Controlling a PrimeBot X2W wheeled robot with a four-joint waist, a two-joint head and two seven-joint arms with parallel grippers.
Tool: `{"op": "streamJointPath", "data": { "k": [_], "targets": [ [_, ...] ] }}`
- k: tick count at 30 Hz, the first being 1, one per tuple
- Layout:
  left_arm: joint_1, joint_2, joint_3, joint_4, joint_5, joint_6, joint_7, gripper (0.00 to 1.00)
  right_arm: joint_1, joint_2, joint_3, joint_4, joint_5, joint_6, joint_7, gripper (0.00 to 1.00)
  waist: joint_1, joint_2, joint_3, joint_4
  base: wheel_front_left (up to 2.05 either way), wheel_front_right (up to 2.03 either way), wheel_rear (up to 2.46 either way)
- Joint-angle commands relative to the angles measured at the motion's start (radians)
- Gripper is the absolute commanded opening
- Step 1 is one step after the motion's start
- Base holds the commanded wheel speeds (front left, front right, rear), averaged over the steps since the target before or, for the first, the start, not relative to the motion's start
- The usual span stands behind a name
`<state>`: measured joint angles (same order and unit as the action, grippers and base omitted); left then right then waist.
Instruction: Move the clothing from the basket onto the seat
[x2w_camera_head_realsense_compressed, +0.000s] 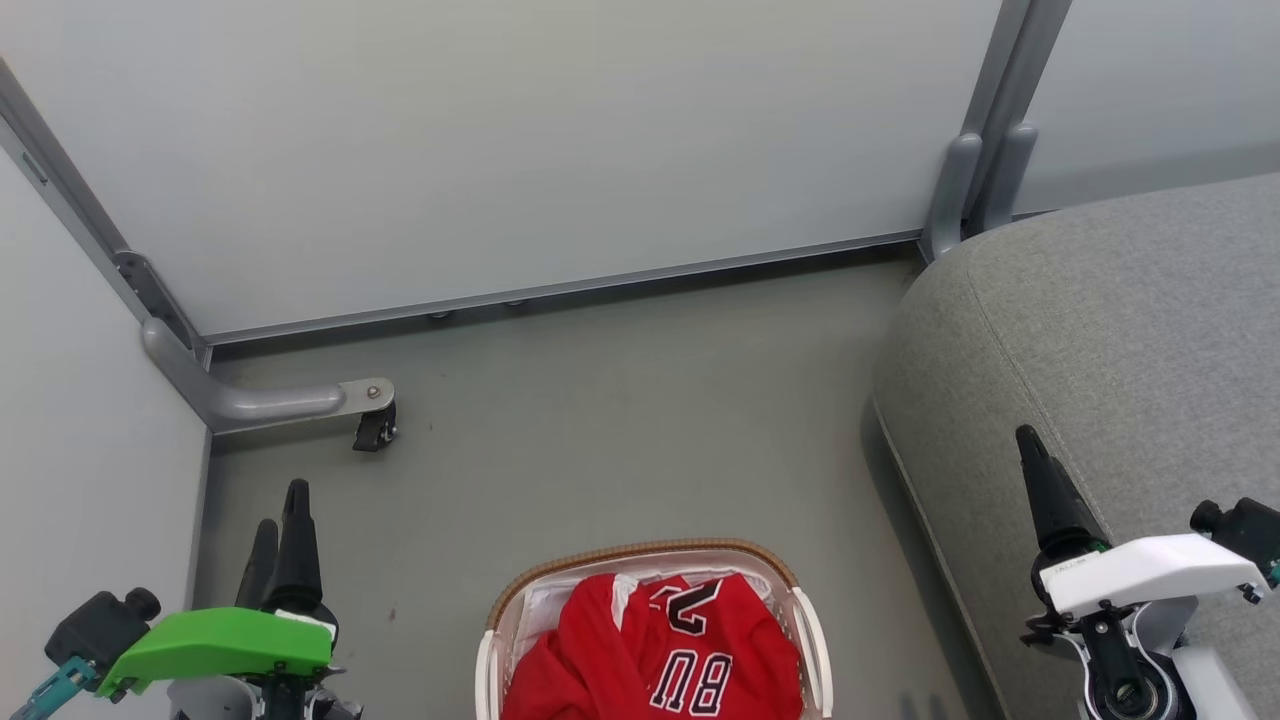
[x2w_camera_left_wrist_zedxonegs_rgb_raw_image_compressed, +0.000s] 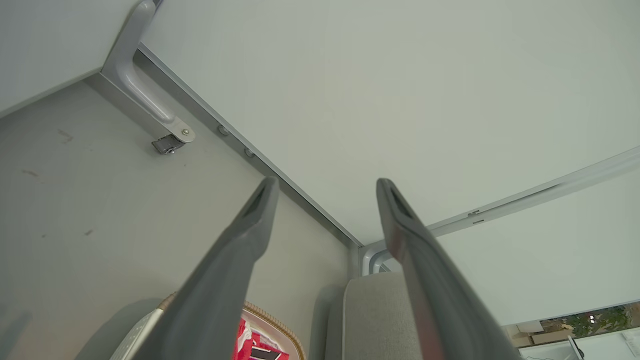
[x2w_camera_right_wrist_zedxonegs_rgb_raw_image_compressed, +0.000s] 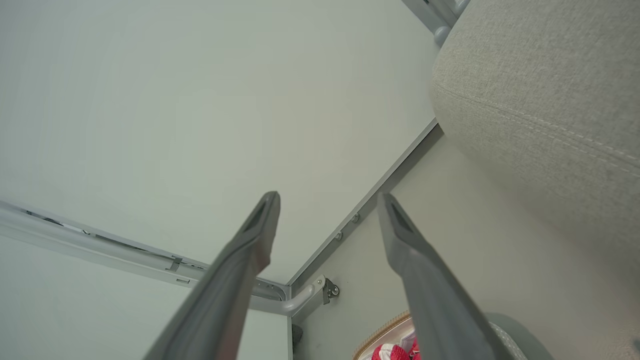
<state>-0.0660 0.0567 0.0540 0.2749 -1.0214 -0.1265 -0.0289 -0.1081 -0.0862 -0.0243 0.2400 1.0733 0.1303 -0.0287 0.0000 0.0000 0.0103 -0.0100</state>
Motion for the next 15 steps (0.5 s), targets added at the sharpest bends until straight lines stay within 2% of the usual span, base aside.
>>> {"op": "streamJointPath", "data": {
  "k": [1, 15],
  "targets": [
    [-0.017, 0.014, -0.005, -0.016, 0.052, -0.001, -0.011, 1.0, -0.026, -0.012, 0.003, -0.02, -0.043, 0.0, -0.013, 1.0, 0.0, 0.0, 0.0, 0.0, 0.0, 0.0, 0.0],
    [-0.017, 0.044, -0.057, -0.025, 0.274, 0.023, -0.058, 1.0, -0.031, -0.017, 0.034, -0.023, -0.245, 0.0, -0.06, 1.0, 0.0, 0.0, 0.003, -0.004, 0.0, 0.0, 0.0]
  ]
}}
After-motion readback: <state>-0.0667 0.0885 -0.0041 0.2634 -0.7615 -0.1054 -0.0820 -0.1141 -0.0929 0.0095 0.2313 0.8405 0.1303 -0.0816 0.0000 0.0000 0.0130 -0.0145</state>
